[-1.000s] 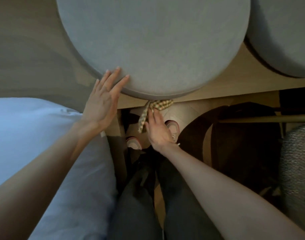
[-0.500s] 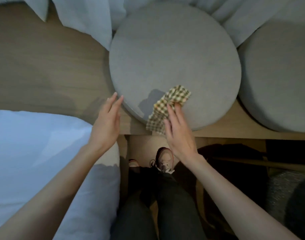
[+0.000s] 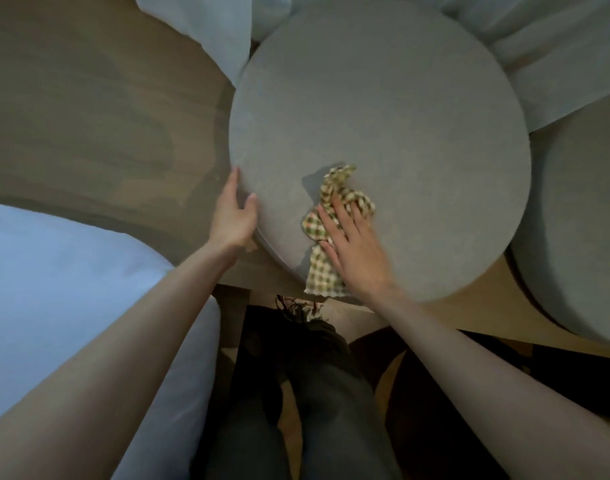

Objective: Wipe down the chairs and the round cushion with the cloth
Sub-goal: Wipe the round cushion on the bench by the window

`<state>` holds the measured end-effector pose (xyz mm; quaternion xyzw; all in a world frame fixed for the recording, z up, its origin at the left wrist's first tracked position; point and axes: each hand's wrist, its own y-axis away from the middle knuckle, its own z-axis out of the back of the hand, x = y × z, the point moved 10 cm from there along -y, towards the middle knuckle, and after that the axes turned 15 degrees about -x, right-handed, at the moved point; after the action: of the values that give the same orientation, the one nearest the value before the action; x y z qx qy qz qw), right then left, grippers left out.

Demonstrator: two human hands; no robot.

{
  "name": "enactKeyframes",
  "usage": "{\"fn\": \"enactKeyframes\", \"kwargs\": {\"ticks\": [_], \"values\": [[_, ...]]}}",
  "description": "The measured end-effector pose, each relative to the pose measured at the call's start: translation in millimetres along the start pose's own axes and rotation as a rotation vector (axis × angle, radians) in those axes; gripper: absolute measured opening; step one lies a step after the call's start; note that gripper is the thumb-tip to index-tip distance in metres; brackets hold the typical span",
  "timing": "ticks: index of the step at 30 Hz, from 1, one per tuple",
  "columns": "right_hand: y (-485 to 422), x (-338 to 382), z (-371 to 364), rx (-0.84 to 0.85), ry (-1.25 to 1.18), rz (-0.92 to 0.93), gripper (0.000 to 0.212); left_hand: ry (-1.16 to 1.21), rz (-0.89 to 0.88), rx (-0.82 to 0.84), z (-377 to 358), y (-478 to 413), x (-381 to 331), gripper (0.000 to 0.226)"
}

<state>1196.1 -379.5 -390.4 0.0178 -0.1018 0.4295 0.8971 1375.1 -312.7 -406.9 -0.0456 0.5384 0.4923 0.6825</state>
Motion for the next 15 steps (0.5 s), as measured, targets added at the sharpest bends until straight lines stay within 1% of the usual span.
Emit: {"fn": "enactKeyframes", "kwargs": {"ticks": [2,4,7,10,12,15], "values": [[-23.3,10.2,4.1,-0.065,-0.052,0.12,0.049,0.031,0.034,-0.036,2.6,-6.7,1.8,0.058],[-52.3,16.8,2.7,-0.064,-0.129,0.171,0.047,0.055,0.034,-0.049,6.0,-10.4,-0.2,0.057],[-107.2,20.3,-2.2,-0.032,-0.185,0.187,0.047,0.057,0.033,-0.059,9.0,-14.3,-2.8,0.056],[-167.1,11.6,-3.8,-0.027,-0.162,0.17,0.05,0.05,0.086,-0.095,9.5,-20.8,0.1,0.053],[-205.9,-12.1,1.7,-0.076,-0.13,0.056,0.051,0.046,0.111,-0.123,10.6,-27.0,1.1,0.052],[-244.8,-62.0,14.9,-0.193,-0.131,-0.241,0.049,0.051,0.121,-0.141,11.1,-36.5,-0.6,0.052]]}}
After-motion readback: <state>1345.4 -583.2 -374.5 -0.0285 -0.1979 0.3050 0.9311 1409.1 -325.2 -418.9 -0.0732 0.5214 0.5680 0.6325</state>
